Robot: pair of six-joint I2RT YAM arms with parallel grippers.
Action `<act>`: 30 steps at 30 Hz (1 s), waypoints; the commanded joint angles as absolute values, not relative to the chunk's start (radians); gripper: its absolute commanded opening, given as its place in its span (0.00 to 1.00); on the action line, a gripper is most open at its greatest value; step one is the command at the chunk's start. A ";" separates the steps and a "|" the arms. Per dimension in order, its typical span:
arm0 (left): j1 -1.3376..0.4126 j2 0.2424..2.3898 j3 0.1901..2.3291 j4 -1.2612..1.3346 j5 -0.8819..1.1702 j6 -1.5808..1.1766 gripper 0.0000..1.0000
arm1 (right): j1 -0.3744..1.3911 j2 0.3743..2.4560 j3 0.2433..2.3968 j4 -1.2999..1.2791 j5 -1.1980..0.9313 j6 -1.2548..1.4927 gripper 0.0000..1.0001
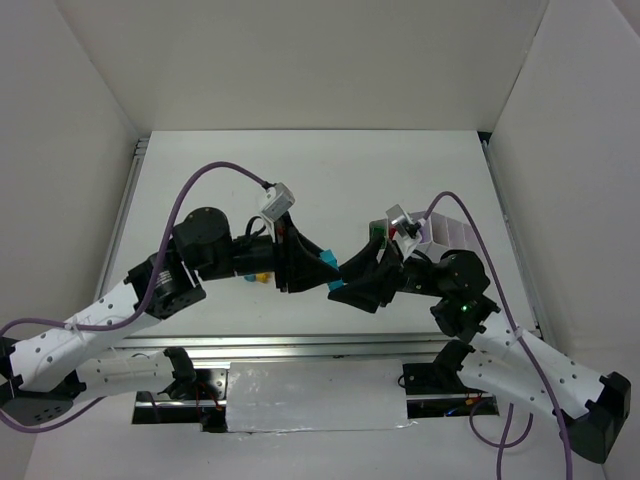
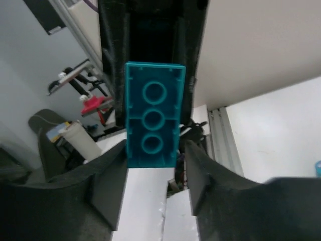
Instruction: Sort the legos into containers by color
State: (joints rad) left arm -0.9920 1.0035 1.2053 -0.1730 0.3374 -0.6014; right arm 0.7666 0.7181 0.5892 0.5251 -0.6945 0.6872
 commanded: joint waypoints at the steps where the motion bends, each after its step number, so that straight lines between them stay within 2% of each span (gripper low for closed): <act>1: -0.993 0.991 1.200 -0.064 0.439 -0.604 0.00 | 0.772 0.703 0.630 0.609 -0.684 0.690 0.51; 2: -0.992 0.992 1.200 -0.066 0.440 -0.603 0.00 | 0.772 0.706 0.627 0.621 -0.690 0.699 0.23; 3: -0.994 0.996 1.201 -0.067 0.443 -0.598 0.00 | 0.772 0.710 0.618 0.643 -0.696 0.721 0.09; 4: -0.994 0.996 1.201 -0.067 0.443 -0.598 0.00 | 0.772 0.710 0.615 0.653 -0.696 0.724 0.09; 6: -0.992 1.000 1.200 -0.067 0.434 -0.595 0.00 | 0.773 0.713 0.611 0.649 -0.698 0.715 0.00; 8: -0.992 0.997 1.200 -0.086 0.408 -0.589 0.02 | 0.772 0.703 0.615 0.602 -0.667 0.690 0.00; 9: -0.992 0.993 1.201 -0.095 0.349 -0.581 0.19 | 0.772 0.698 0.629 0.516 -0.613 0.652 0.00; 11: -0.992 0.988 1.209 -0.129 0.255 -0.581 0.69 | 0.772 0.698 0.646 0.419 -0.566 0.606 0.00; 12: -0.992 0.991 1.233 -0.173 0.165 -0.569 0.99 | 0.772 0.699 0.653 0.311 -0.533 0.551 0.00; 14: -0.989 1.020 1.297 -0.265 0.041 -0.555 1.00 | 0.759 0.704 0.676 0.191 -0.387 0.496 0.00; 16: -0.986 1.049 1.437 -0.470 -0.217 -0.546 0.99 | 0.736 0.721 0.718 -0.041 -0.222 0.433 0.00; 17: -0.979 1.071 1.486 -0.544 -0.313 -0.555 0.99 | 0.677 0.732 0.733 -0.105 -0.075 0.420 0.00; 18: -0.968 1.075 1.559 -0.668 -0.396 -0.570 1.00 | 0.626 0.745 0.768 -0.220 -0.020 0.410 0.00; 20: -0.931 1.053 1.591 -0.744 -0.563 -0.580 1.00 | 0.492 0.811 0.826 -0.338 0.026 0.387 0.00; 21: -0.924 1.034 1.568 -0.761 -0.593 -0.569 0.99 | 0.380 0.831 0.888 -0.426 0.061 0.352 0.00; 24: -0.902 0.937 1.440 -0.756 -0.623 -0.564 1.00 | 0.275 0.931 1.033 -0.559 0.265 0.269 0.00; 27: -0.896 0.858 1.286 -0.729 -0.569 -0.557 1.00 | 0.253 1.032 1.145 -0.624 0.433 0.159 0.00; 30: -0.893 0.821 1.166 -0.730 -0.534 -0.552 0.99 | 0.238 1.075 1.151 -0.576 0.476 0.048 0.00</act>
